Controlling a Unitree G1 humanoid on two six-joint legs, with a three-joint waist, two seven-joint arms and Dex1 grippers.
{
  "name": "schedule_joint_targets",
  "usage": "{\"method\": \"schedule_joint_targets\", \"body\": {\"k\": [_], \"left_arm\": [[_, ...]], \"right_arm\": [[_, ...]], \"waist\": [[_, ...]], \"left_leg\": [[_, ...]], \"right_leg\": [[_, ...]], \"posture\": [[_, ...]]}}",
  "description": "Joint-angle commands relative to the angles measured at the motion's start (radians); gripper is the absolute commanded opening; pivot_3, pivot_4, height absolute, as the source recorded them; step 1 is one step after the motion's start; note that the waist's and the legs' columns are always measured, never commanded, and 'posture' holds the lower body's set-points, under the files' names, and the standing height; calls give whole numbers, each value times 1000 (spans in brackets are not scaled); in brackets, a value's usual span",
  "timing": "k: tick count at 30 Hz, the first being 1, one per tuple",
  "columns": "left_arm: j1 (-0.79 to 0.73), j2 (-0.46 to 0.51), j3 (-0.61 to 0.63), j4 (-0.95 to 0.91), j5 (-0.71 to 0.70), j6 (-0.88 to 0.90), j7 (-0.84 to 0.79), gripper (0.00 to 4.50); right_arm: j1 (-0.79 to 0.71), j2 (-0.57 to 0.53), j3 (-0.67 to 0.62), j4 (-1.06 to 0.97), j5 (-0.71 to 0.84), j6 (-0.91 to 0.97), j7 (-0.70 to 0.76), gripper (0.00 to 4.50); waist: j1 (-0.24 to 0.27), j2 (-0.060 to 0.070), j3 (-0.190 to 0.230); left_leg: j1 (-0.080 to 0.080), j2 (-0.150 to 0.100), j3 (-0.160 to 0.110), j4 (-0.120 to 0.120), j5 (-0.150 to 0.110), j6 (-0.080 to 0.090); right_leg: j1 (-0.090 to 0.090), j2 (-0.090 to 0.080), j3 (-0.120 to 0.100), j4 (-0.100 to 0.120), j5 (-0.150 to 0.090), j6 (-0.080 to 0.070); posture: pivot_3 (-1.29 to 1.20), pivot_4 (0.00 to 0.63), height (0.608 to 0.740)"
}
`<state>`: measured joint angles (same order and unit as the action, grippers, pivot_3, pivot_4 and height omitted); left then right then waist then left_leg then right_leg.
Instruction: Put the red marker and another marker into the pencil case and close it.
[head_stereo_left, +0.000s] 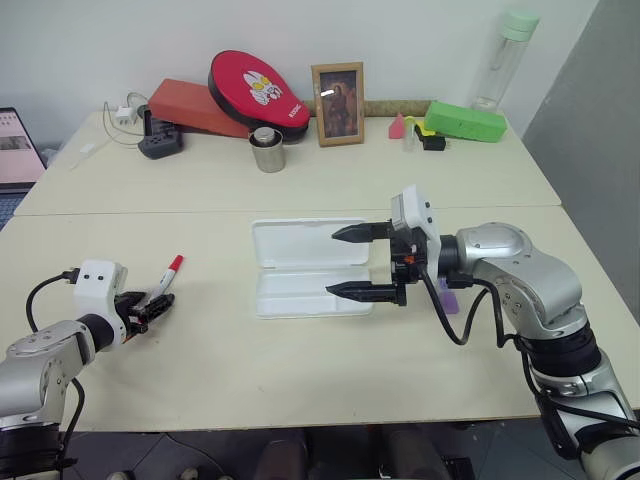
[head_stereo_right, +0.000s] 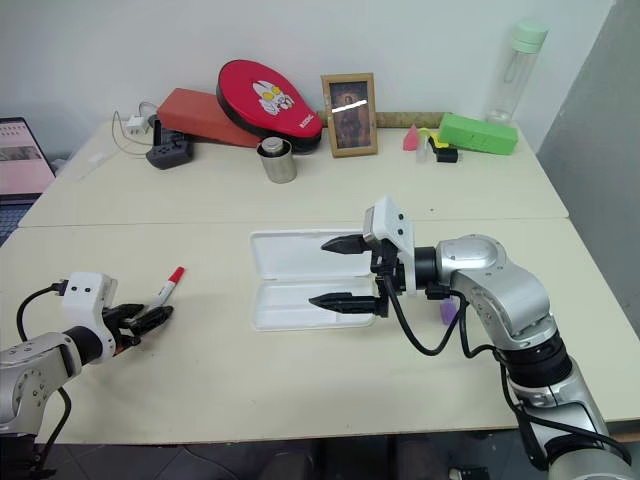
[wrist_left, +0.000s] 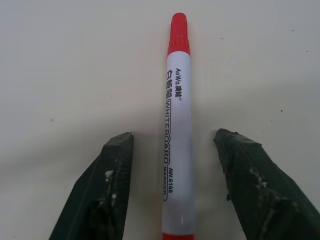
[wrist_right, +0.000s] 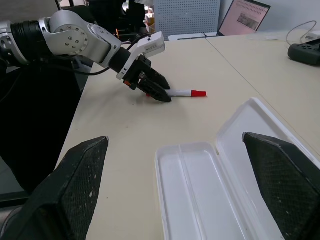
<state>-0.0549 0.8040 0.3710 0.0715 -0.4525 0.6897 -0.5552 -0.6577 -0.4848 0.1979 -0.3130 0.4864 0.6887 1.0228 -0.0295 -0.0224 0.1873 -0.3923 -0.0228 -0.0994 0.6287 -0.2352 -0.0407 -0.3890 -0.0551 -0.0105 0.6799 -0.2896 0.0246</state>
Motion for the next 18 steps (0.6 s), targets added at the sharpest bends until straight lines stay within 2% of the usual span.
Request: {"method": "schedule_joint_targets", "body": {"k": [1, 9, 13, 15, 18], "left_arm": [[-2, 1, 4, 8, 13, 3, -13, 1751], [6, -3, 8, 7, 20, -6, -15, 416], [11, -1, 7, 1, 29, -20, -15, 412], [51, 32, -29, -66, 80, -127, -61, 412], [97, 49, -40, -203, 53, -155, -143, 412]], "right_arm": [[-13, -6, -18, -32, 13, -25, -4, 4500], [-14, -9, -16, -26, 12, -34, -2, 4500], [-9, -16, -22, -26, 16, -36, 1, 4500], [-5, -27, -42, -32, 32, -30, 6, 4500], [6, -56, -77, -45, 64, -19, 18, 4500]], "waist": [[0, 0, 0], [0, 0, 0], [0, 0, 0], [0, 0, 0], [0, 0, 0]], "left_leg": [[0, 0, 0, 0, 0, 0], [0, 0, 0, 0, 0, 0], [0, 0, 0, 0, 0, 0], [0, 0, 0, 0, 0, 0], [-1, 0, 0, 0, 0, 0]], "right_leg": [[0, 0, 0, 0, 0, 0], [0, 0, 0, 0, 0, 0], [0, 0, 0, 0, 0, 0], [0, 0, 0, 0, 0, 0], [0, 0, 0, -1, 0, 0]], "posture": [[0, 150, 740], [0, 150, 740], [0, 150, 740], [0, 150, 740], [0, 150, 740]]}}
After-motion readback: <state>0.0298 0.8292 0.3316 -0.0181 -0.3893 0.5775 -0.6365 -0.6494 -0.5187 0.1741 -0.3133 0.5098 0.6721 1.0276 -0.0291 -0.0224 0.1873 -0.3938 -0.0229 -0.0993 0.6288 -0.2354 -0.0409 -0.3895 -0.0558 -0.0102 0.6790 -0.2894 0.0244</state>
